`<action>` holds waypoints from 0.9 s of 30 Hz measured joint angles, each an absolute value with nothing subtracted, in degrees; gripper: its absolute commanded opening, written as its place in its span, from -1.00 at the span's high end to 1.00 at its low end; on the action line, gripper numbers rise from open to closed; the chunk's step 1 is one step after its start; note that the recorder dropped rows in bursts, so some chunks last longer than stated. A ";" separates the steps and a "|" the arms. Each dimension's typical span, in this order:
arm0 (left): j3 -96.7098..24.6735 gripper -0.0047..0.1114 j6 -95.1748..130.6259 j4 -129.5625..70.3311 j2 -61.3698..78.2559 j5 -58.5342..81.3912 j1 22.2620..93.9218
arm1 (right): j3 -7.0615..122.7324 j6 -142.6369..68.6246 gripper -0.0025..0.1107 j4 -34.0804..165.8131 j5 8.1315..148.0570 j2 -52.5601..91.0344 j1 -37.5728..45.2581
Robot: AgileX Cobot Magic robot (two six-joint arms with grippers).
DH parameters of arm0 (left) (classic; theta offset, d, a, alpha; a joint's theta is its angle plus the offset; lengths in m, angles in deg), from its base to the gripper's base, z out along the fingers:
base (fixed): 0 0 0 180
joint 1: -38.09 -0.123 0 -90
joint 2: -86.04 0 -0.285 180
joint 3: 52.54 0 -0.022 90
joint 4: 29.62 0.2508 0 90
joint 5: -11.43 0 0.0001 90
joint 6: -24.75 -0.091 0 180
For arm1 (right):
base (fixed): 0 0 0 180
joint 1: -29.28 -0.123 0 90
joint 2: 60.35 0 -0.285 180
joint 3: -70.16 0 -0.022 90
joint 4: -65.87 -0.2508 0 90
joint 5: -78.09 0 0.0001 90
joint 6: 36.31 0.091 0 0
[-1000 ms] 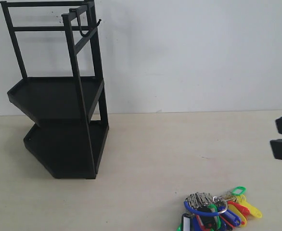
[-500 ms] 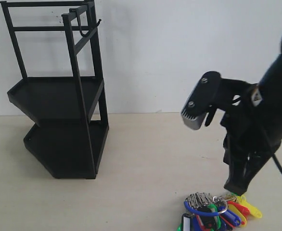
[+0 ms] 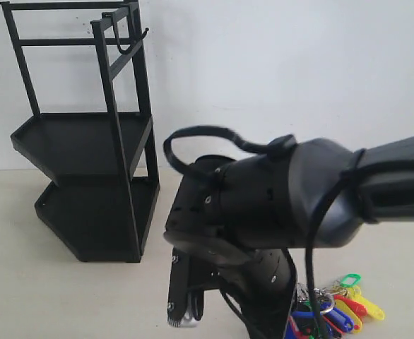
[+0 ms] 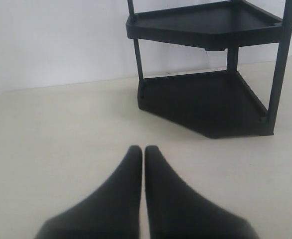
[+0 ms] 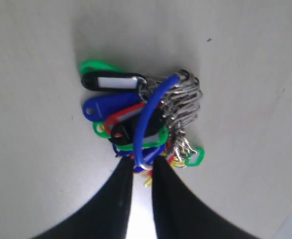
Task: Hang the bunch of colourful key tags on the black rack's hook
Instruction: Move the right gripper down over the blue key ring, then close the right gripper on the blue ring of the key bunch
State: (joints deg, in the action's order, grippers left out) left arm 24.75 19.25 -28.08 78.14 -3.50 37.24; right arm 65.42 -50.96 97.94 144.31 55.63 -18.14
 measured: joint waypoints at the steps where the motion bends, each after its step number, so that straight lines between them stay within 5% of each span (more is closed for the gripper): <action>1: 24.75 0.84 19.25 -28.08 78.14 -3.50 37.24 | 65.42 -50.33 0.12 97.94 144.31 56.52 -18.58; 27: 24.75 0.84 19.25 -28.08 78.14 -3.50 37.24 | 65.42 -41.55 0.06 106.77 141.26 64.20 -15.23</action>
State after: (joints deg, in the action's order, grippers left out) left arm 24.75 19.25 -28.08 78.14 -3.50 37.24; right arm 65.42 -41.55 106.77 141.26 64.20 -15.23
